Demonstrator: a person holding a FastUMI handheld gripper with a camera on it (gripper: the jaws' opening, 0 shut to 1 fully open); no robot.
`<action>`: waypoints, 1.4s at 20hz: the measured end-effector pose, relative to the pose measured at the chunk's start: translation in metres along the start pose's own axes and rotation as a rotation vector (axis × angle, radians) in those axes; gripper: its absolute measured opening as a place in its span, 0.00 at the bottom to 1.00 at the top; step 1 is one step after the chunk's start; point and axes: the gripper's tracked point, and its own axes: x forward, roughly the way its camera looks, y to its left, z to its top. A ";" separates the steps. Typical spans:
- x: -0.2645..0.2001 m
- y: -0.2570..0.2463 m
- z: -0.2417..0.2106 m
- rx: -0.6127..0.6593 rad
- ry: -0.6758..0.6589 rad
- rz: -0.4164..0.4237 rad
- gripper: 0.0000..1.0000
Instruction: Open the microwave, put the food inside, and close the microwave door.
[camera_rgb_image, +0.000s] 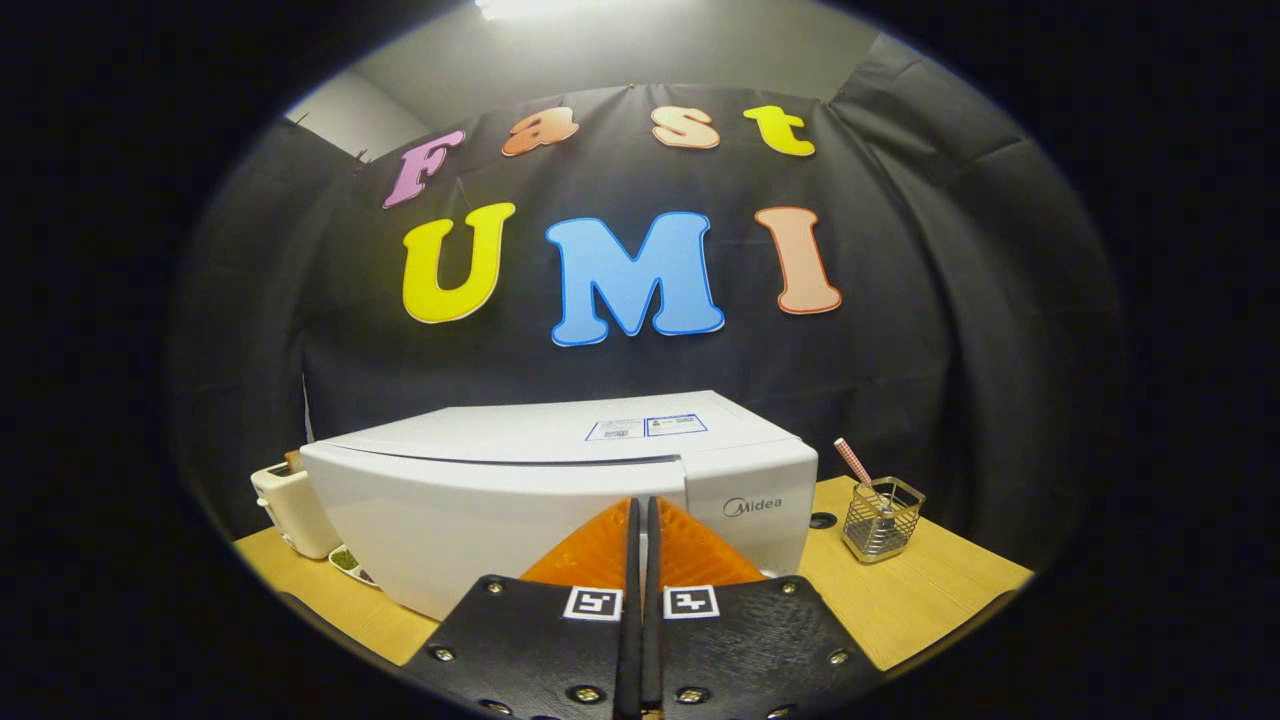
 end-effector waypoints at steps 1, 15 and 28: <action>0.000 0.000 0.000 -0.001 -0.001 -0.001 0.01; -0.003 -0.006 0.013 0.056 0.008 0.054 0.06; -0.076 -0.011 0.187 0.004 -0.076 0.140 0.87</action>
